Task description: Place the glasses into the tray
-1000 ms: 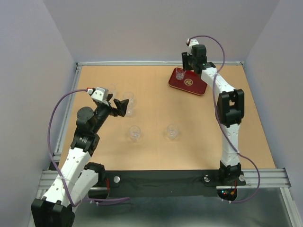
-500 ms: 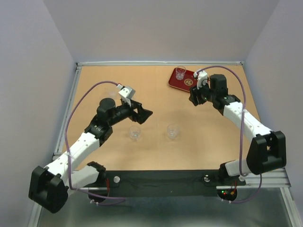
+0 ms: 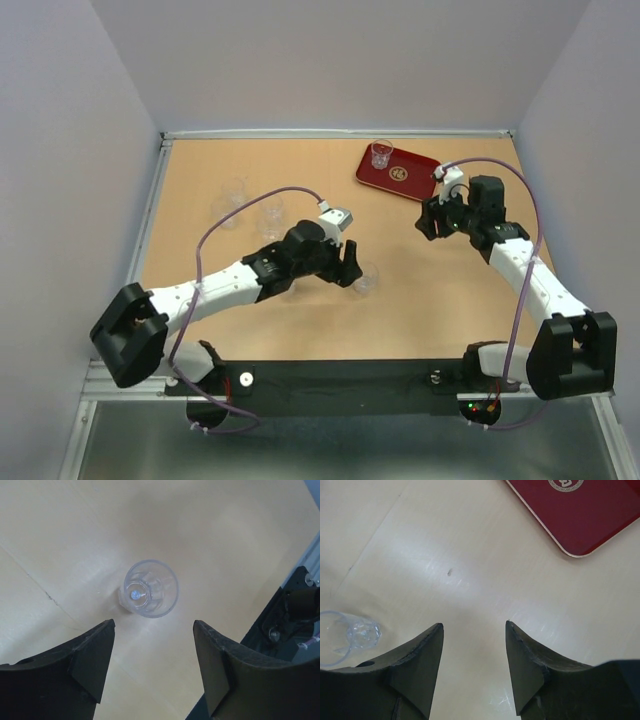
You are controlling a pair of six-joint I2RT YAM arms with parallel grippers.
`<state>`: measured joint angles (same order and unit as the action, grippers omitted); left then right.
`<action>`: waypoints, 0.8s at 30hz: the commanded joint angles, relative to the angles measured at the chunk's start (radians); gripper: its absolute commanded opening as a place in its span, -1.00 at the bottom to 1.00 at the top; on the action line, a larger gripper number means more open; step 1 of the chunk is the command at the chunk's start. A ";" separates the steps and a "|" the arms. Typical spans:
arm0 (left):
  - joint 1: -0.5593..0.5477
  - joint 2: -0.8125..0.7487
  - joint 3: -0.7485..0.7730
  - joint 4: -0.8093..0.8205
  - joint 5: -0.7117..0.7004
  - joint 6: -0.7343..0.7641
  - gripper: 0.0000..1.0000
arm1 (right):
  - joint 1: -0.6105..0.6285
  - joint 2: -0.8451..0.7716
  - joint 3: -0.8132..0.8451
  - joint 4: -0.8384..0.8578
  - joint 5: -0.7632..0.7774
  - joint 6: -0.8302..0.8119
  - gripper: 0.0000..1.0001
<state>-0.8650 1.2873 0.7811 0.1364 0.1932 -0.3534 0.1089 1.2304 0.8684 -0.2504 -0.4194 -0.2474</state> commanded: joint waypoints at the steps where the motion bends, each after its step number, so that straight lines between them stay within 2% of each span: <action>1: -0.058 0.055 0.099 -0.055 -0.170 -0.048 0.44 | -0.018 -0.025 -0.005 0.034 -0.044 0.017 0.17; 2: -0.065 0.093 0.116 -0.082 -0.226 -0.052 0.43 | -0.023 -0.026 -0.006 0.033 -0.053 0.020 0.17; 6: -0.080 0.190 0.188 -0.135 -0.299 -0.050 0.29 | -0.029 -0.026 -0.005 0.031 -0.058 0.022 0.17; 16: -0.111 0.401 0.337 -0.230 -0.351 -0.035 -0.06 | -0.041 -0.034 -0.005 0.026 -0.055 0.017 0.17; 18: -0.117 0.418 0.352 -0.238 -0.357 -0.032 -0.24 | -0.041 -0.034 -0.003 0.026 -0.056 0.017 0.17; 19: -0.121 0.426 0.362 -0.239 -0.362 -0.029 -0.56 | -0.043 -0.034 -0.003 0.026 -0.056 0.016 0.17; 20: -0.123 0.431 0.377 -0.244 -0.371 -0.029 -0.73 | -0.043 -0.035 -0.003 0.025 -0.058 0.017 0.17; 21: -0.124 0.432 0.394 -0.244 -0.388 -0.019 -1.00 | -0.044 -0.035 -0.002 0.025 -0.059 0.016 0.17; 24: -0.123 0.437 0.426 -0.248 -0.445 0.016 -1.00 | -0.044 -0.040 -0.003 0.025 -0.058 0.013 0.17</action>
<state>-0.9852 1.7382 1.1328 -0.1020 -0.1646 -0.3771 0.0719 1.2232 0.8684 -0.2512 -0.4606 -0.2321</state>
